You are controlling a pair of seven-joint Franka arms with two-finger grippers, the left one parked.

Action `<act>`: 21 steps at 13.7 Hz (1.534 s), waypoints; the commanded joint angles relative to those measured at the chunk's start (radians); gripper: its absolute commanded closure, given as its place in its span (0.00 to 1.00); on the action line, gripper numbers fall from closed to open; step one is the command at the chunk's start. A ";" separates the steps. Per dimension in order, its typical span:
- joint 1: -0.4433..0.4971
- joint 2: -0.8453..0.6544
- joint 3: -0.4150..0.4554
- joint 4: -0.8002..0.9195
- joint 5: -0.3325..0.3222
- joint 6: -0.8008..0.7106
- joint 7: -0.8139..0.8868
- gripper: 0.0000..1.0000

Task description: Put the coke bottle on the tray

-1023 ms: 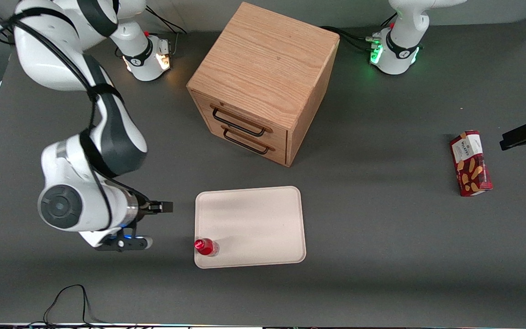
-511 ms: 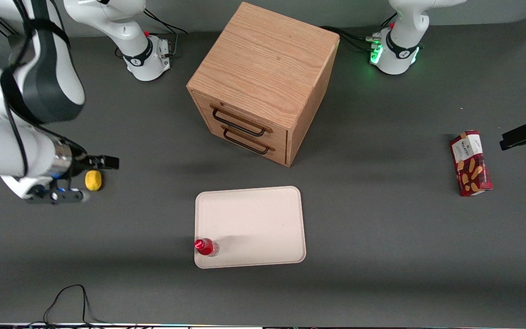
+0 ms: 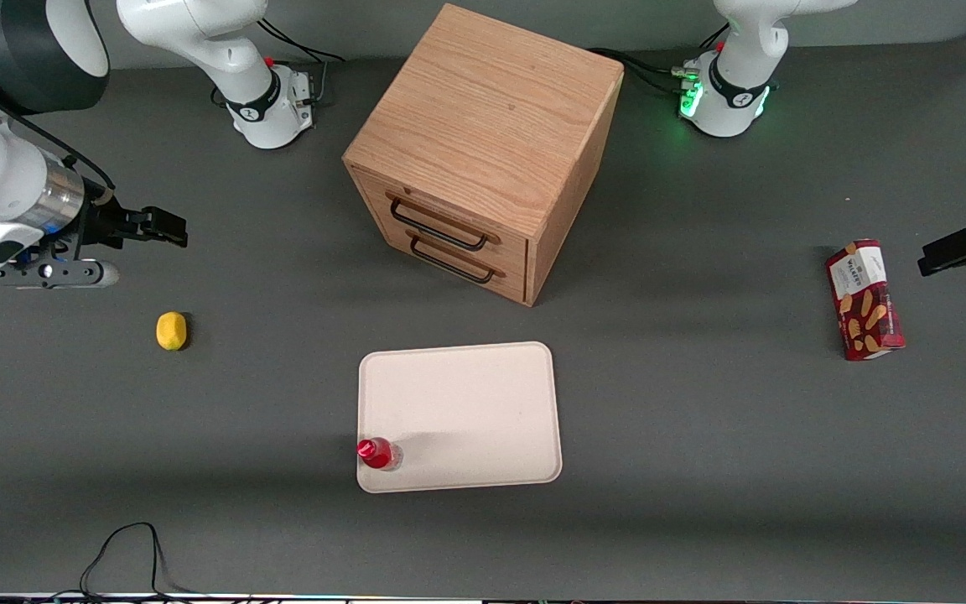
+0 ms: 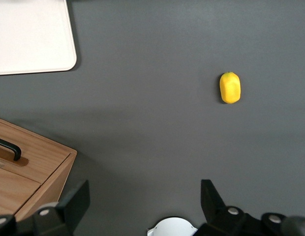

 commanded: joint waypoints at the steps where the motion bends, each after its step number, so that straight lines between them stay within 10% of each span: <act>1: 0.054 -0.012 -0.070 0.011 0.019 -0.025 -0.066 0.00; 21: -0.170 0.025 0.089 0.197 0.016 -0.102 -0.145 0.00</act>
